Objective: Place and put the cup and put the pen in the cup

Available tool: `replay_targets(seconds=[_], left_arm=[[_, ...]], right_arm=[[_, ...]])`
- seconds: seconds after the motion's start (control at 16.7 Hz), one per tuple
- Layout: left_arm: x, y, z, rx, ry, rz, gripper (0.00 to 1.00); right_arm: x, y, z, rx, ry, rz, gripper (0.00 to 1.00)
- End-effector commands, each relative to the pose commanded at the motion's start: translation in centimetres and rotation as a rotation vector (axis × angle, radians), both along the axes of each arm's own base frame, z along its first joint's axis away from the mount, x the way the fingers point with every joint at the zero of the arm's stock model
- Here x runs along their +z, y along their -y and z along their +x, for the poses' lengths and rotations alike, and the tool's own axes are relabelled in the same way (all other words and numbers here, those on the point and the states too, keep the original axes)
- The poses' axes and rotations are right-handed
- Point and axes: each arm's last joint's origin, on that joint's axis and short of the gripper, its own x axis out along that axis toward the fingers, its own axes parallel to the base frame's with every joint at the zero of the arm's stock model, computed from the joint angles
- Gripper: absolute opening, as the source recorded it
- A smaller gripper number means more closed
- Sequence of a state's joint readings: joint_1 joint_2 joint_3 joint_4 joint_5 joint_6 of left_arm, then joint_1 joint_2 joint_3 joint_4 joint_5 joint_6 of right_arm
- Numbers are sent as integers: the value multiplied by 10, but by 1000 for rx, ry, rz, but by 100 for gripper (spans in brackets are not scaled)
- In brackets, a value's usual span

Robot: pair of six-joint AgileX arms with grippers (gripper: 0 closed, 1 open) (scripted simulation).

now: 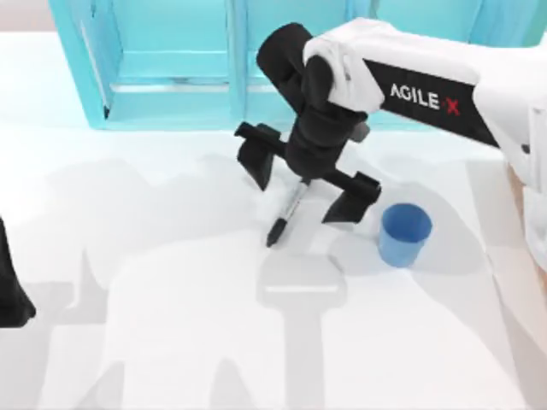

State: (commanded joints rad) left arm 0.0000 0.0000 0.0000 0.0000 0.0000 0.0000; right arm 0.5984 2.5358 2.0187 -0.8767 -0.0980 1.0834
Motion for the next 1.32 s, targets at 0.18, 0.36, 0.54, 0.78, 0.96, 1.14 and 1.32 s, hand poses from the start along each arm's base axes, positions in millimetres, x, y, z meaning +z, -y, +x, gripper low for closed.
replay_targets(seconds=[0.18,0.36,0.54,0.78,0.96,1.14,1.32], left_arm=[[0,0,0,0,0,0,100],[0,0,0,0,0,0,100],[0,0,0,0,0,0,100],[0,0,0,0,0,0,100],[0,0,0,0,0,0,100],[0,0,0,0,0,0,100],[0,0,0,0,0,0,100]], right_arm=[[0,0,0,0,0,0,32],[0,0,0,0,0,0,10],[0,0,0,0,0,0,0],[0,0,0,0,0,0,0],[34,11,-6,20,17,-40,0],[42,9,-17,18,3,-48,0],[78,7,-44,17,15,-41,0]])
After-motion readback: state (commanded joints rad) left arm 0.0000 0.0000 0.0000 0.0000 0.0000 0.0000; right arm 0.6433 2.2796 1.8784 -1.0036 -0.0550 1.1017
